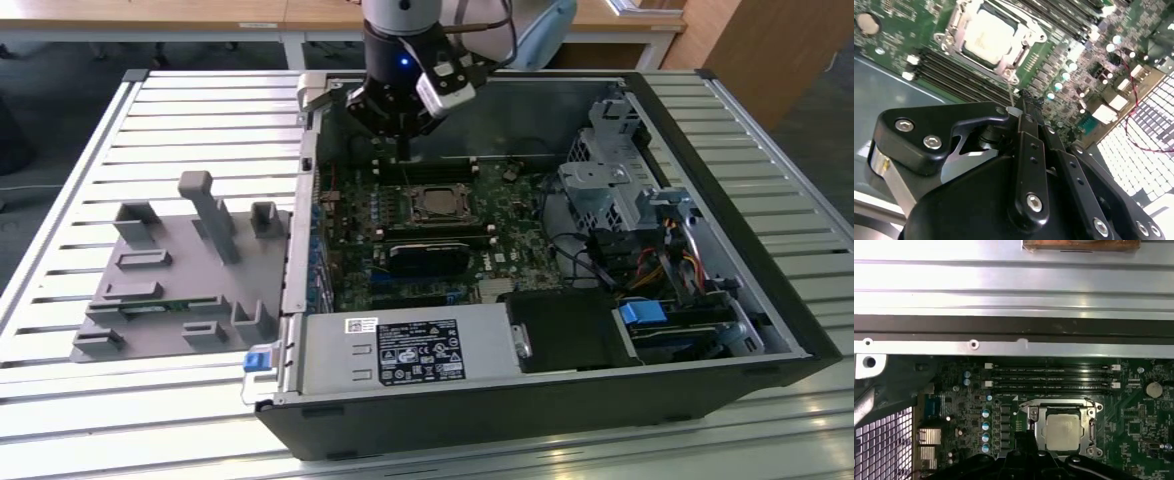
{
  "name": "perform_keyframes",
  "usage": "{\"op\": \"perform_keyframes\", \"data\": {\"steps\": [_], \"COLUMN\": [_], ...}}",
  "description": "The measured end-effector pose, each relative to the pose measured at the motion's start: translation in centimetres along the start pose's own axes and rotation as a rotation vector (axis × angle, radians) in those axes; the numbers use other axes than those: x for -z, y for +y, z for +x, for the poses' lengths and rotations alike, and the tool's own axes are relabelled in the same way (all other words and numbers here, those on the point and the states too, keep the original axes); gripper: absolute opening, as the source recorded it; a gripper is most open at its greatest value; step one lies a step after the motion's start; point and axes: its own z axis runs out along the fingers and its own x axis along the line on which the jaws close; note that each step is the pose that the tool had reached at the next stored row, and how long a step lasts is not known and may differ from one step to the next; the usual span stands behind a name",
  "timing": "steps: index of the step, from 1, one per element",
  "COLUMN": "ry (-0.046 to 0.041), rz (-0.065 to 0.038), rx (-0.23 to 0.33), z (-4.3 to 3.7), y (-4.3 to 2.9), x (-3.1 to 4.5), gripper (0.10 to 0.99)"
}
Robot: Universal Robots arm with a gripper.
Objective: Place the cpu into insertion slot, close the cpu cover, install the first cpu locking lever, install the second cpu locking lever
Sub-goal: 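Install the first cpu locking lever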
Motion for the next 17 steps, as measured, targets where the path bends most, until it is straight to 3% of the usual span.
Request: {"op": "perform_keyframes", "data": {"steps": [10, 17], "ry": [-0.0022, -0.0023], "rz": [0.0, 0.0], "rx": [0.0, 0.0], "z": [1.33, 1.47], "y": [-0.01, 0.45], "x": [-0.95, -1.56], "gripper": [0.106, 0.106]}}
